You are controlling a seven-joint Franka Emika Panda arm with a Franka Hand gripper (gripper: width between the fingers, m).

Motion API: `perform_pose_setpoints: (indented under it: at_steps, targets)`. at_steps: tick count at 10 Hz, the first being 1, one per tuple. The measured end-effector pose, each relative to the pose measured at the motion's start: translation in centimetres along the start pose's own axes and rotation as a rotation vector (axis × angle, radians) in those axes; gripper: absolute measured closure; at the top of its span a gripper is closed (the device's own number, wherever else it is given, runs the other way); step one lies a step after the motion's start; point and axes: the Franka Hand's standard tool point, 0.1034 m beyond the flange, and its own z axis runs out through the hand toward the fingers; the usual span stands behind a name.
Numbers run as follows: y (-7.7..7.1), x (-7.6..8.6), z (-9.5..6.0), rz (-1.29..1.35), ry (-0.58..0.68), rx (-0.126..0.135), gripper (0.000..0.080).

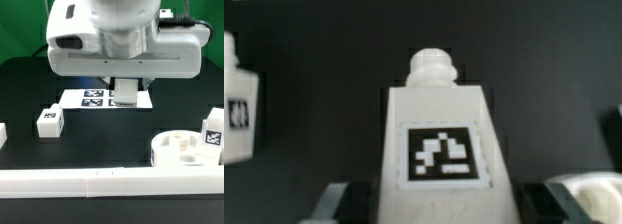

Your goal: Assemble stool

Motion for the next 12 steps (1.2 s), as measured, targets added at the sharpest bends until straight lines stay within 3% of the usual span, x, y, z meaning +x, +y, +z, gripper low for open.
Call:
perform_pose_setpoints:
  at_steps: [2, 3, 4, 9, 12]
  targets:
    - [-0.4, -0.1, -0.7, 0.01, 0.095, 0.027, 0.0462]
    - [-1.1, 0.9, -1.9, 0.029, 0.192, 0.074, 0.0462]
    - [-1.4, 1.1, -2.7, 0.032, 0.284, 0.091, 0.0462]
    - [-1.4, 2.0, -2.2, 0.036, 0.611, 0.073, 0.0462]
    - [-4.2, 2.7, -3.9, 0.005, 0.859, 0.067, 0.0462]
